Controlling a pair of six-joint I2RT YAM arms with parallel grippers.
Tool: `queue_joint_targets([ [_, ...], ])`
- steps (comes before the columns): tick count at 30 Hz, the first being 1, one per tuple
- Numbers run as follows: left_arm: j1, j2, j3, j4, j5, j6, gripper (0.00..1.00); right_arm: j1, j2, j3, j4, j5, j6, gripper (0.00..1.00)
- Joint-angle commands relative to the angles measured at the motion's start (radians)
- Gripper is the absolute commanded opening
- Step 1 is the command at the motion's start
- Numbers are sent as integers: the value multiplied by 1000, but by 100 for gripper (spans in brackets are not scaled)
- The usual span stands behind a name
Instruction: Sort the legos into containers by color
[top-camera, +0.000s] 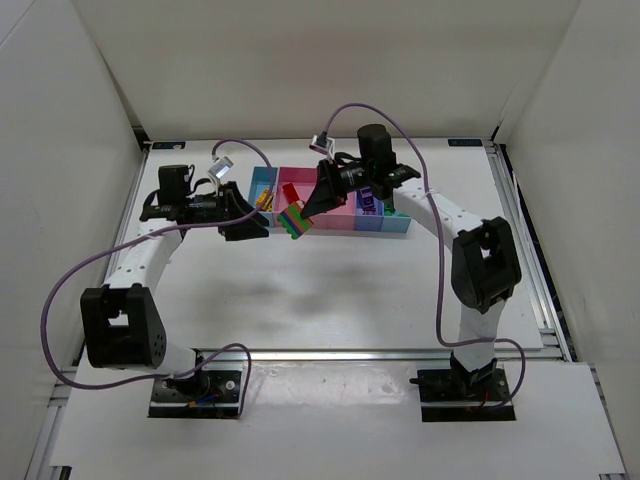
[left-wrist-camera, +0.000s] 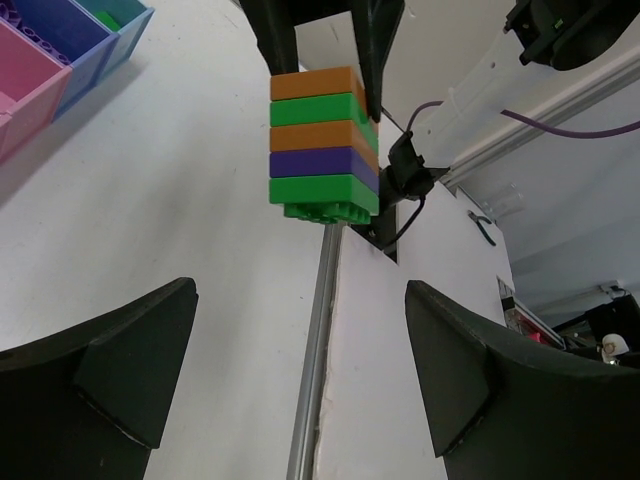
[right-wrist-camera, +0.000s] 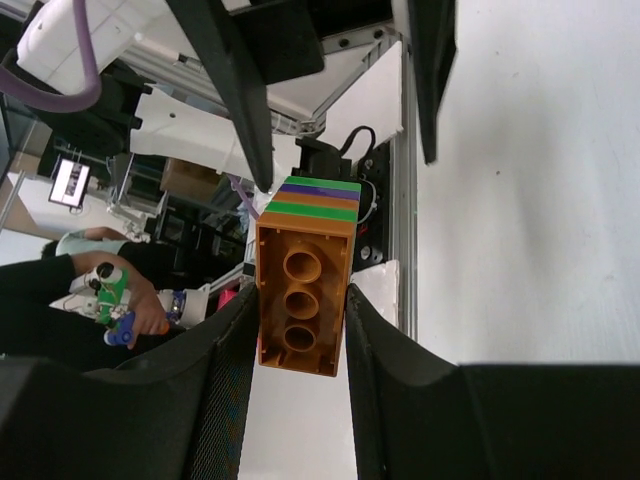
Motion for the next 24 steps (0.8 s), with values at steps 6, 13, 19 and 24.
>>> queue_joint_targets([
  [6,-1,23,65,-19,151,42,95,38,46,122,60,-50,11,0],
  [13,-3,20,89,-14,151,64,97,60,69,133,63,-63,-1,0],
  [19,-61,29,109,-14,154,82,98,72,95,165,58,-71,-4,0],
  [24,-92,38,123,-13,154,91,96,77,116,191,55,-68,-9,0],
])
